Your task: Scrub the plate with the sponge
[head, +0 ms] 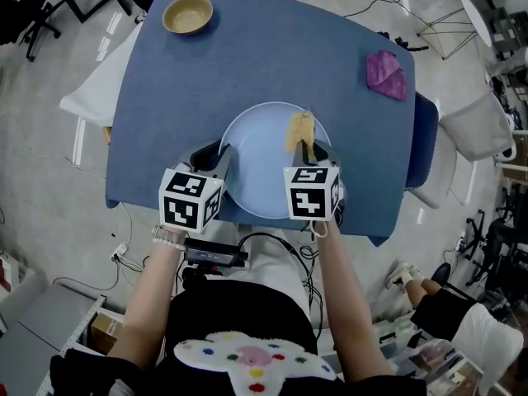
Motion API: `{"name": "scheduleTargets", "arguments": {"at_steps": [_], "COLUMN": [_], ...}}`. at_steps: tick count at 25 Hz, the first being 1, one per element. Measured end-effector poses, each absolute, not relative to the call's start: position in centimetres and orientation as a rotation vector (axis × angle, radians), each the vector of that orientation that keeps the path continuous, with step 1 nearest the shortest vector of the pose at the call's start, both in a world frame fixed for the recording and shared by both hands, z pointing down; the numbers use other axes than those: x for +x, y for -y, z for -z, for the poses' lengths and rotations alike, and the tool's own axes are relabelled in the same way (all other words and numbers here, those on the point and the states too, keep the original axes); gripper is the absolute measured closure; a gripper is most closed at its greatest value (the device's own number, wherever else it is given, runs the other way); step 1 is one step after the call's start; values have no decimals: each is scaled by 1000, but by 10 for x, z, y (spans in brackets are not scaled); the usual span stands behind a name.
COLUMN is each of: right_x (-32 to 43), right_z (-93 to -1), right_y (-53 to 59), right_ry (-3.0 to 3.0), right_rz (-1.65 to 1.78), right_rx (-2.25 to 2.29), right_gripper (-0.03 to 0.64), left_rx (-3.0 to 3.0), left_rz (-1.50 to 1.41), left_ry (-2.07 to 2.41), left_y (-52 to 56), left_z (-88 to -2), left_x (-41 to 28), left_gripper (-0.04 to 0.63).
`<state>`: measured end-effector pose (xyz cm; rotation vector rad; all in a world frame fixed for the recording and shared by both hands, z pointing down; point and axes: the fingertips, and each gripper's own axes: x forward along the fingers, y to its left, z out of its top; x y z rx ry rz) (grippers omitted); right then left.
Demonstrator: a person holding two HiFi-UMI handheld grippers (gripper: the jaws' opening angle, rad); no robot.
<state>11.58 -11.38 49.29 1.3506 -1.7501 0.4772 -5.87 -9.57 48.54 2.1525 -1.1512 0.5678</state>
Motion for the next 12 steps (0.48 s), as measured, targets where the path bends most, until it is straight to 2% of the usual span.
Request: {"name": "scheduleTargets", "arguments": {"at_steps": [12], "right_x": [104], "right_z": [-496], "right_y": [129], "right_ry": [1756], "right_rz": [-369], "right_rx": [1270], "right_gripper": [576], "left_rx": [2138], "left_rz": [-534], "left_ry": [1152], "left_y": [95], "left_z": [-486], "left_x": [-60], "left_gripper": [531]}}
